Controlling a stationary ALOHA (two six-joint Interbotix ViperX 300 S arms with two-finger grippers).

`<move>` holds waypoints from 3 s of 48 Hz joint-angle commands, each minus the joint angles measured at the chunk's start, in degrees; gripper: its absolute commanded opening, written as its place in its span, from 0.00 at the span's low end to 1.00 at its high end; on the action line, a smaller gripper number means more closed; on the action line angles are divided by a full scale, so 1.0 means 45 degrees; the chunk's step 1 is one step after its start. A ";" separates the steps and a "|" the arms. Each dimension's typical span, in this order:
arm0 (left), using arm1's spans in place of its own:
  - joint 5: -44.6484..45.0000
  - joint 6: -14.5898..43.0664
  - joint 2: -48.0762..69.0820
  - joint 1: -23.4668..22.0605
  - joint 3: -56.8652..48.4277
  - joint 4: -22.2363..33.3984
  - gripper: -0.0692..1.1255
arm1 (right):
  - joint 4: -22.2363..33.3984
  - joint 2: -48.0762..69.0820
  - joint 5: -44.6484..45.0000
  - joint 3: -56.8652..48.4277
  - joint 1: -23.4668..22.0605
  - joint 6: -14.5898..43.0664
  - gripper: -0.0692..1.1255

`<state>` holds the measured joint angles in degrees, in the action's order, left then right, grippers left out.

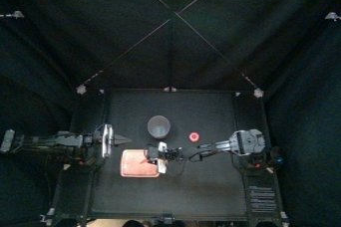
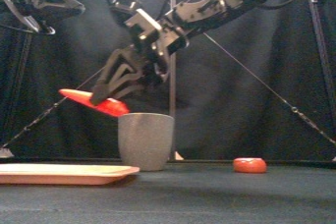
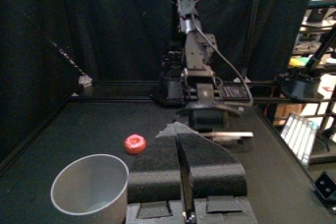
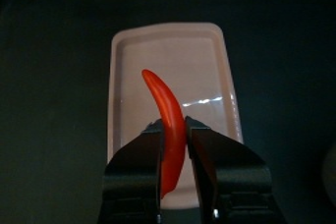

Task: Pick the red chile then place it on the pink plate
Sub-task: Drop red chile on the pink plate and return to neutral

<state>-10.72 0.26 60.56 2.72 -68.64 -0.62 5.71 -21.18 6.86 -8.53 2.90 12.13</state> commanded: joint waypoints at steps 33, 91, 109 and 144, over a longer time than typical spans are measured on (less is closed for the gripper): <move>-0.0059 0.0020 -0.0039 -0.0039 0.0234 -0.0039 0.03 | -0.0078 0.1387 0.0449 -0.0332 -0.0605 0.0000 0.69; -0.0078 0.0020 -0.0020 0.0039 0.0195 -0.0195 0.03 | 0.2168 1.7500 -0.6328 -1.2207 -0.0020 -0.0039 0.68; -0.0059 0.0020 -0.0020 0.0039 0.0234 -0.0215 0.03 | 0.1660 1.7578 -0.5918 -1.2344 -0.0059 0.0020 0.68; -0.0098 0.0020 -0.0020 0.0000 0.0273 -0.0352 0.03 | 0.1309 1.7637 -0.4492 -1.2578 -0.0410 0.0000 0.68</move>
<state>-10.81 0.35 60.64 2.72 -68.55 -1.93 11.78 58.54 -13.36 -65.57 1.32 12.22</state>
